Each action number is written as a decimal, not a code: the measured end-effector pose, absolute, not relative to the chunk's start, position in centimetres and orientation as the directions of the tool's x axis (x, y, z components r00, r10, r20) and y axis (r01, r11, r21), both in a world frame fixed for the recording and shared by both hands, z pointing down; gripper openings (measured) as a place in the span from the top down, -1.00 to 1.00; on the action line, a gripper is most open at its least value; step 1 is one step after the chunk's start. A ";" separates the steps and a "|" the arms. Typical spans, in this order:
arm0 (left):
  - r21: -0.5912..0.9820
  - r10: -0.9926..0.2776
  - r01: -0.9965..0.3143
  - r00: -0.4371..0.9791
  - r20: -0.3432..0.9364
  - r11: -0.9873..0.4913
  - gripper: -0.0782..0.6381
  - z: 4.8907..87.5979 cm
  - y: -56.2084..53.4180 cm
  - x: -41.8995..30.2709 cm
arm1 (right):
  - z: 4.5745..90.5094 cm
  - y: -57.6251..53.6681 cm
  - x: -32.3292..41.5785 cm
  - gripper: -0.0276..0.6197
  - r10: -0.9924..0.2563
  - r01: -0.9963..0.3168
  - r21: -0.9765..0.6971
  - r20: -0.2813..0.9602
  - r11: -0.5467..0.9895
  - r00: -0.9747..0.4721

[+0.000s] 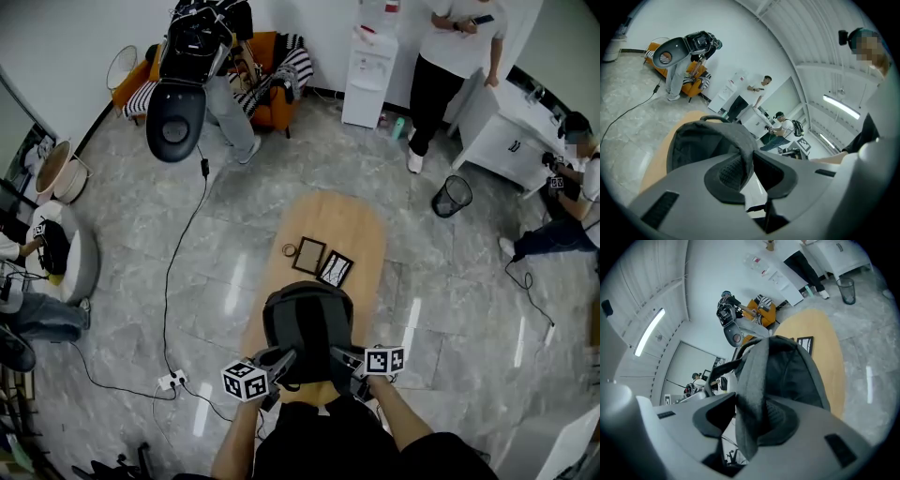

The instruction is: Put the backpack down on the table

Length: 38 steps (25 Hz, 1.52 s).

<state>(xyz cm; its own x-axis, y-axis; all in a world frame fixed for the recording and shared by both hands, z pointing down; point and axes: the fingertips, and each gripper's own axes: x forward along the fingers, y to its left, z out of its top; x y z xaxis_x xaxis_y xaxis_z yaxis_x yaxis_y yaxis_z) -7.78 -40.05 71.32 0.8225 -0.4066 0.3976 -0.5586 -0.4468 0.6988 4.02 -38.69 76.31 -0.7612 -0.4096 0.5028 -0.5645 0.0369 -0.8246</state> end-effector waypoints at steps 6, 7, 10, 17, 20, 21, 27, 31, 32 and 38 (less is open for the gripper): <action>0.696 -0.355 -0.625 0.778 0.518 -0.354 0.60 76.2 -39.6 -8.5 | 78.4 -40.6 3.5 0.49 -0.397 -0.638 -0.770 0.589 -0.012 -0.704; 0.693 -0.352 -0.633 0.772 0.530 -0.344 0.59 76.6 -39.8 -8.7 | 78.6 -40.9 3.4 0.49 -0.400 -0.643 -0.766 0.594 -0.014 -0.698; 0.684 -0.350 -0.646 0.761 0.546 -0.338 0.58 77.5 -40.7 -9.0 | 79.1 -42.0 3.0 0.49 -0.410 -0.649 -0.760 0.600 -0.026 -0.686; 0.609 -0.424 -0.719 0.692 0.584 -0.336 0.50 78.5 -44.9 -9.5 | 80.2 -45.8 3.4 0.45 -0.433 -0.727 -0.686 0.662 -0.020 -0.612; 0.541 -0.474 -0.778 0.626 0.619 -0.321 0.43 79.0 -46.3 -10.4 | 81.0 -47.0 4.0 0.37 -0.434 -0.789 -0.614 0.714 -0.013 -0.549; 0.514 -0.488 -0.798 0.600 0.634 -0.314 0.36 79.2 -46.7 -10.7 | 81.3 -47.3 4.4 0.35 -0.434 -0.815 -0.579 0.737 -0.010 -0.518; 0.523 -0.422 -0.792 0.610 0.671 -0.314 0.35 80.5 -46.5 -10.3 | 82.5 -47.2 6.5 0.25 -0.428 -0.928 -0.370 0.833 0.041 -0.351; 0.517 -0.422 -0.786 0.619 0.663 -0.339 0.48 80.4 -46.2 -9.7 | 83.0 -46.1 7.1 0.41 -0.413 -0.925 -0.379 0.839 0.023 -0.354; 0.510 -0.430 -0.787 0.617 0.659 -0.348 0.56 80.2 -46.2 -9.6 | 82.8 -46.1 7.2 0.57 -0.426 -0.925 -0.380 0.833 0.024 -0.353; 0.453 -0.496 -0.809 0.587 0.640 -0.374 0.71 78.9 -46.6 -9.5 | 81.1 -46.3 7.1 0.88 -0.505 -0.929 -0.362 0.789 0.077 -0.350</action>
